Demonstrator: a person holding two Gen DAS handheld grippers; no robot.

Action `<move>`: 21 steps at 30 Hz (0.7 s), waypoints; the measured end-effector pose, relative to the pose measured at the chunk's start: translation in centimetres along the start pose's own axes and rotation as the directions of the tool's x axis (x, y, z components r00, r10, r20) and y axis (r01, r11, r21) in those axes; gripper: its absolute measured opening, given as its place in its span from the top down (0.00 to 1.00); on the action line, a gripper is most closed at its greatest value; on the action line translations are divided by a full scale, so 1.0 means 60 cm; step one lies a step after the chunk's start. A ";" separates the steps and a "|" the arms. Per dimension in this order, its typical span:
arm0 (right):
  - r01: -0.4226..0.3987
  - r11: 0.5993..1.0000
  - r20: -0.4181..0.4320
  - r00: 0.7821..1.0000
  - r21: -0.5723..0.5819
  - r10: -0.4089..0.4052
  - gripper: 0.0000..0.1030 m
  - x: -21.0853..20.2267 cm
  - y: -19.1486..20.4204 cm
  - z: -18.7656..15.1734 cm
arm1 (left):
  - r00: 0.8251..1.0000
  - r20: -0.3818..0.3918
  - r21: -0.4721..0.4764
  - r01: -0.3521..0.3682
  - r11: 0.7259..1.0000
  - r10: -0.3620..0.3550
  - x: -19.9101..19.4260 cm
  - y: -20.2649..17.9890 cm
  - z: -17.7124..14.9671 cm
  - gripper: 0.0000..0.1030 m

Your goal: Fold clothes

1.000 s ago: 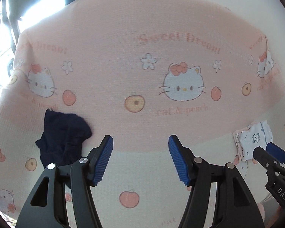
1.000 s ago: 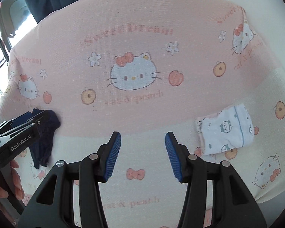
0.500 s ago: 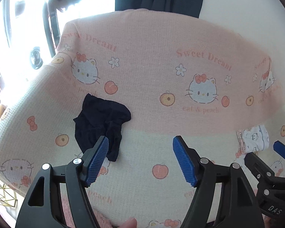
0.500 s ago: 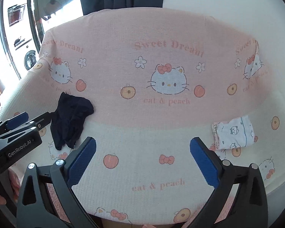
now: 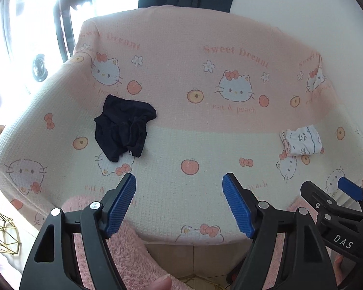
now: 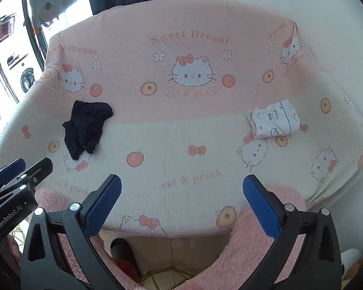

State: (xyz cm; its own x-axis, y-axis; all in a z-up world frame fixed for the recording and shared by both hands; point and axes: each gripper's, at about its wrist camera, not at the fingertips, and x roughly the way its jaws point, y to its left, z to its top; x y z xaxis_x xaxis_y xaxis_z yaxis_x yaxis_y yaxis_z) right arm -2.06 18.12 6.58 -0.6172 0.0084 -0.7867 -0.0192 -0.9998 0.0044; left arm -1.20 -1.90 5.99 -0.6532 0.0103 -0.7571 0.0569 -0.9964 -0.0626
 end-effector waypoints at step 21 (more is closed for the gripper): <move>-0.026 0.999 -0.007 1.000 -0.035 0.026 0.01 -0.018 -0.004 -0.033 | 0.999 -0.036 0.005 0.035 0.999 -0.035 0.001 -0.018 -0.033 0.26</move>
State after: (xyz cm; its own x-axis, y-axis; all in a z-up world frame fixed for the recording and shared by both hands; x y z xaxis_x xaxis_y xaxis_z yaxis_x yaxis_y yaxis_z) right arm 0.16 18.30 6.18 -0.6123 -0.0176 -0.7904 0.0246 -0.9997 0.0032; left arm 0.19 -0.64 4.75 -0.6273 0.0483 -0.7773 0.0301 -0.9958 -0.0862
